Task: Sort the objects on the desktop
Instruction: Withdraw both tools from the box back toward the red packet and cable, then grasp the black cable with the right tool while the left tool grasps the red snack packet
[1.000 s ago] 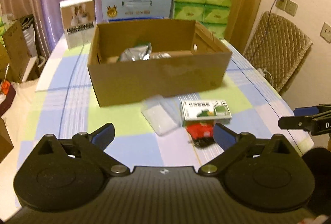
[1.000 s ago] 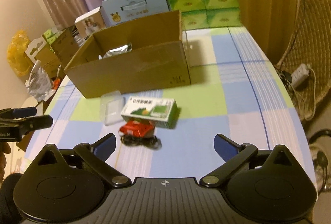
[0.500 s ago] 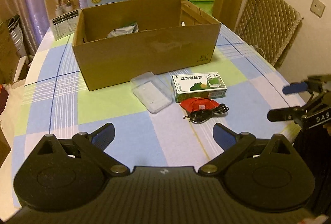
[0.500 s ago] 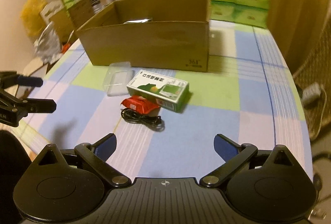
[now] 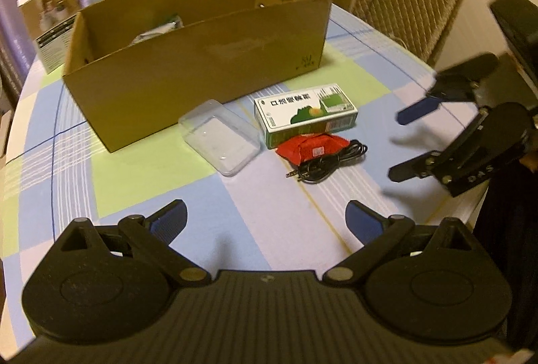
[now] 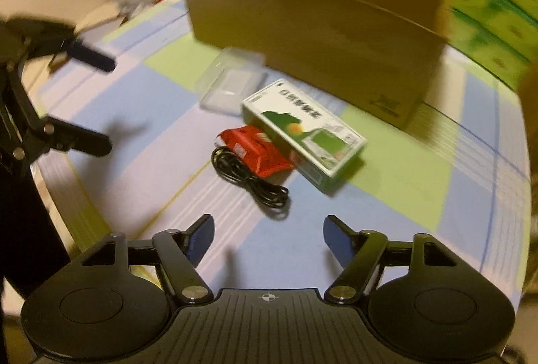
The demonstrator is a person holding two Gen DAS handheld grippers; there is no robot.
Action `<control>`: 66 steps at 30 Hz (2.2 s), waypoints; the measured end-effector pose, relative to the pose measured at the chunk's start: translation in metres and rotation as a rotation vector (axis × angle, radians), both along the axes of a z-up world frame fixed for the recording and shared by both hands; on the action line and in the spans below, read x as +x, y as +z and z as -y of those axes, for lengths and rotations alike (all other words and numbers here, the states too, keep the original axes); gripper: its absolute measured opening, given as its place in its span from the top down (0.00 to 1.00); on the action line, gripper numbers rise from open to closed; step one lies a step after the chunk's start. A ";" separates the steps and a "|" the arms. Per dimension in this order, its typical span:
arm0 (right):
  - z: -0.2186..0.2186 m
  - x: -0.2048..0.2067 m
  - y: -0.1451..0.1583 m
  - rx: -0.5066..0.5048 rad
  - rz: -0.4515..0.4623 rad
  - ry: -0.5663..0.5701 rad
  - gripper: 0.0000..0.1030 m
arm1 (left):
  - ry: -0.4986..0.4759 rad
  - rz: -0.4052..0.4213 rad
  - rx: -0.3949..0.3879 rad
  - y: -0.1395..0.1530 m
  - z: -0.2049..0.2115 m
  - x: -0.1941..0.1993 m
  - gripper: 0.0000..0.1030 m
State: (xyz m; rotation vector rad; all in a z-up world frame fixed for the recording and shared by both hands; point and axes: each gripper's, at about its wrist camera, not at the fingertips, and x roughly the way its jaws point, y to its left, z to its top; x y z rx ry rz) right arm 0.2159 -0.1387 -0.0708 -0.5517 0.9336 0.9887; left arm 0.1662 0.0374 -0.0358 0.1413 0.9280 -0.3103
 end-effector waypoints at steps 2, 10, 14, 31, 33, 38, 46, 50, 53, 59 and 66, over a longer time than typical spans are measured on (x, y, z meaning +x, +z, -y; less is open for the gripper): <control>-0.008 0.003 -0.005 -0.017 0.008 0.048 0.36 | -0.012 -0.010 -0.007 -0.003 -0.001 0.004 0.04; -0.034 0.013 -0.021 -0.092 0.036 0.198 0.52 | -0.074 -0.023 0.004 -0.013 0.000 0.014 0.05; -0.043 0.018 -0.028 -0.116 0.039 0.229 0.59 | -0.081 -0.021 0.003 -0.015 -0.001 0.018 0.05; -0.016 0.002 -0.018 -0.151 -0.022 0.221 0.91 | -0.174 -0.018 0.032 -0.022 0.019 0.019 0.10; -0.004 0.007 -0.017 -0.164 -0.014 0.187 0.91 | -0.197 -0.016 0.047 -0.022 0.026 0.021 0.10; 0.022 0.027 -0.016 -0.178 0.012 0.044 0.91 | -0.182 -0.019 0.043 -0.025 0.043 0.034 0.10; 0.041 0.044 -0.013 -0.152 0.012 -0.061 0.91 | 0.028 -0.052 -0.045 -0.049 0.064 0.065 0.10; 0.046 0.047 -0.014 -0.133 0.009 -0.081 0.91 | 0.109 -0.049 -0.052 -0.064 0.076 0.071 0.14; 0.046 0.048 -0.016 -0.117 0.003 -0.093 0.91 | 0.159 -0.033 -0.048 -0.071 0.082 0.073 0.17; 0.045 0.051 -0.018 -0.104 -0.006 -0.113 0.91 | 0.234 0.001 -0.054 -0.081 0.087 0.075 0.19; 0.045 0.050 -0.019 -0.095 -0.011 -0.128 0.86 | 0.206 0.008 0.004 -0.076 0.078 0.064 0.55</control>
